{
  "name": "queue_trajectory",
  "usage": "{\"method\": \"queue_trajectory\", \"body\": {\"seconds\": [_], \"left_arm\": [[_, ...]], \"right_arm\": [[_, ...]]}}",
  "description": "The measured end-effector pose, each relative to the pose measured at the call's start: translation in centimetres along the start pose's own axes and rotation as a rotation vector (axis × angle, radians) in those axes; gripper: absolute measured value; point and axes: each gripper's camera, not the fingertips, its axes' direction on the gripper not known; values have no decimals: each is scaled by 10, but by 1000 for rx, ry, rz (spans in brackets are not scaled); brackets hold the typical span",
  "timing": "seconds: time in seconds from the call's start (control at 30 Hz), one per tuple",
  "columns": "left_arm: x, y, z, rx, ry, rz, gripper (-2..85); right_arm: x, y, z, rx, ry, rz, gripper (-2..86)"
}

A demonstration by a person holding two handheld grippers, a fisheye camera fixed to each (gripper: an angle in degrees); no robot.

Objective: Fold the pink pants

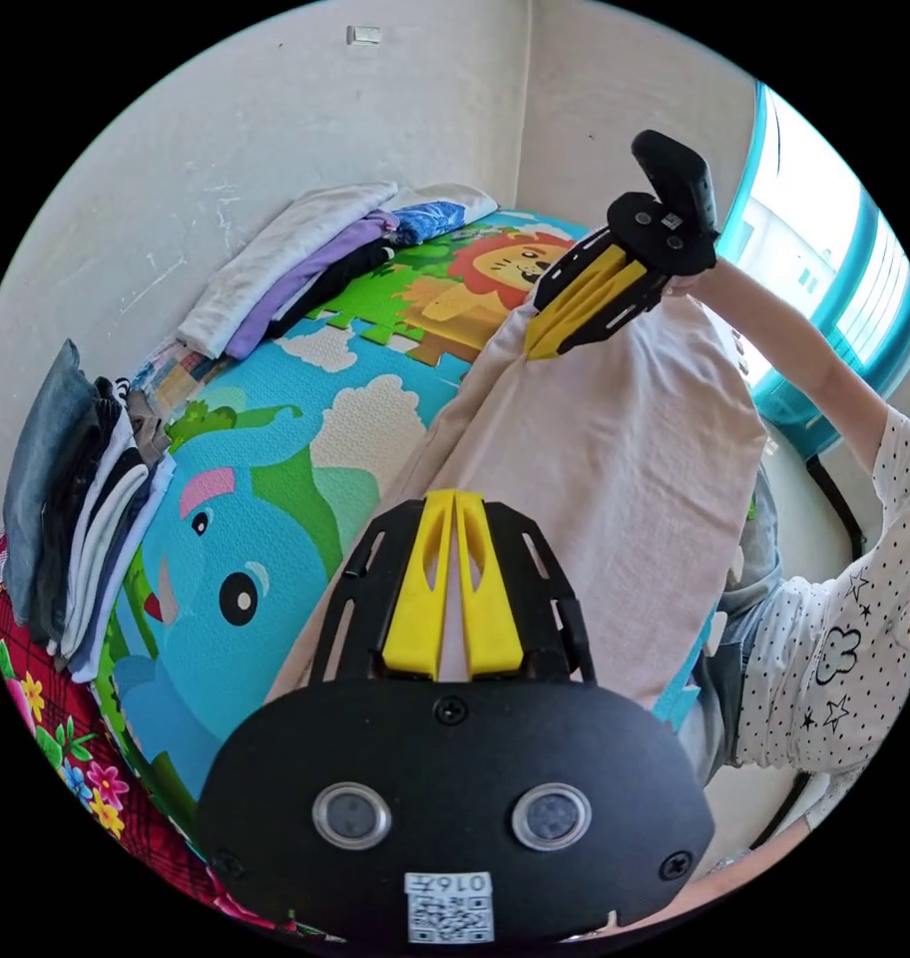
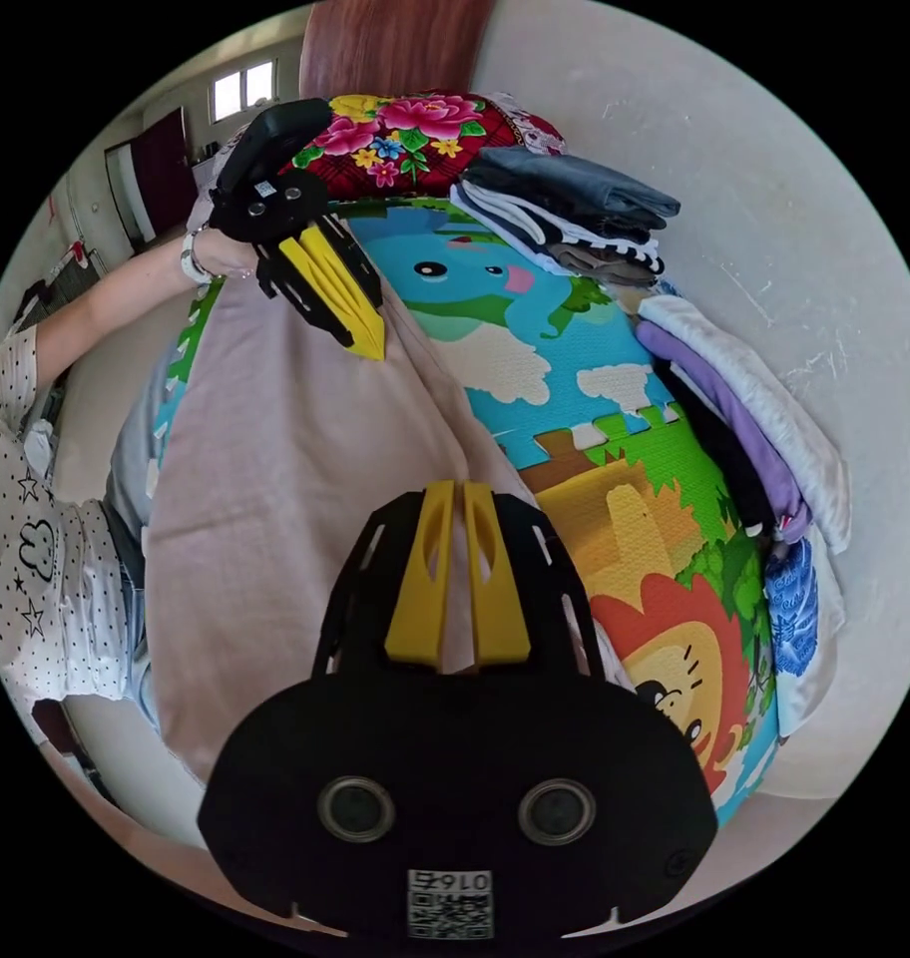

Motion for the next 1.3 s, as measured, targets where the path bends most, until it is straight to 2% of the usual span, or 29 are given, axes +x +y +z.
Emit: {"method": "queue_trajectory", "body": {"seconds": [0.23,0.33,0.43,0.57,0.77,0.87,0.97,1.2,1.3], "left_arm": [[-21,-11,-2,47,-54,-32,-10],[-33,-13,23,-33,-170,-87,-10],[-48,-7,49,-105,-199,-144,-9],[-72,21,32,24,-53,-153,-2],[-99,48,22,19,68,-135,48],[-98,50,39,-66,73,-109,48],[-100,52,34,-22,37,-131,4],[-100,48,3,38,20,-107,-9],[-95,41,18,-54,-6,-111,-10]], "right_arm": [[23,-19,-22,4,87,-16,0],[34,-28,-10,-46,111,6,2],[47,-30,21,-134,99,57,10],[57,-18,24,-83,59,113,30],[75,17,5,-7,40,186,69],[77,39,5,3,35,213,69],[75,61,9,24,35,243,66],[58,108,25,39,66,264,52],[58,122,43,3,68,297,47]]}}
